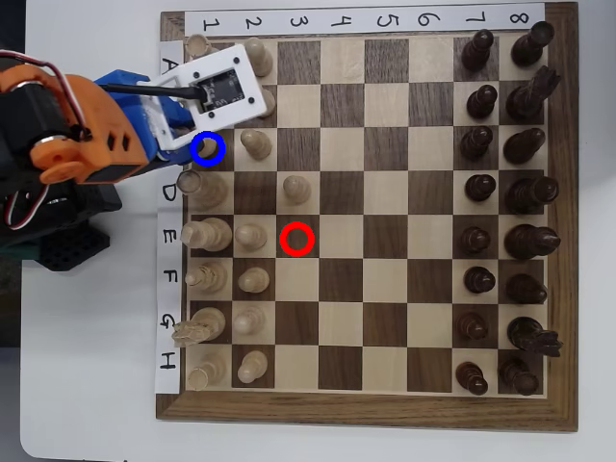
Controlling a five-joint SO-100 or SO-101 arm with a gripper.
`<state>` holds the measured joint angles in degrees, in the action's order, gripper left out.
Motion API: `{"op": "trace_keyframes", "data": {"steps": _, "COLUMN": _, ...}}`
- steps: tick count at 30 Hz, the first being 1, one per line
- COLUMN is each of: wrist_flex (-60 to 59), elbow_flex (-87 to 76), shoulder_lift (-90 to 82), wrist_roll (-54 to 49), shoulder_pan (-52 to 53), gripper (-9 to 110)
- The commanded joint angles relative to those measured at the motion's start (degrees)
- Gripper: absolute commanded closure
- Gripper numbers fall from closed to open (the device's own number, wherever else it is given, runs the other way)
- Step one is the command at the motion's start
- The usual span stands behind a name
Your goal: Move the piece to destination
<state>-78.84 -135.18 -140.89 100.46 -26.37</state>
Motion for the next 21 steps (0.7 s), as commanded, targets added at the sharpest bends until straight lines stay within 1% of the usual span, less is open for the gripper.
{"op": "trace_keyframes", "data": {"steps": 1, "wrist_flex": 5.4, "elbow_flex": -0.4, "shoulder_lift": 1.8, "wrist_roll": 23.5, "shoulder_pan": 2.0, "gripper": 101}}
{"op": "trace_keyframes", "data": {"steps": 21, "wrist_flex": 8.7, "elbow_flex": -4.3, "shoulder_lift": 3.3, "wrist_roll": 21.7, "shoulder_pan": 3.6, "gripper": 101}}
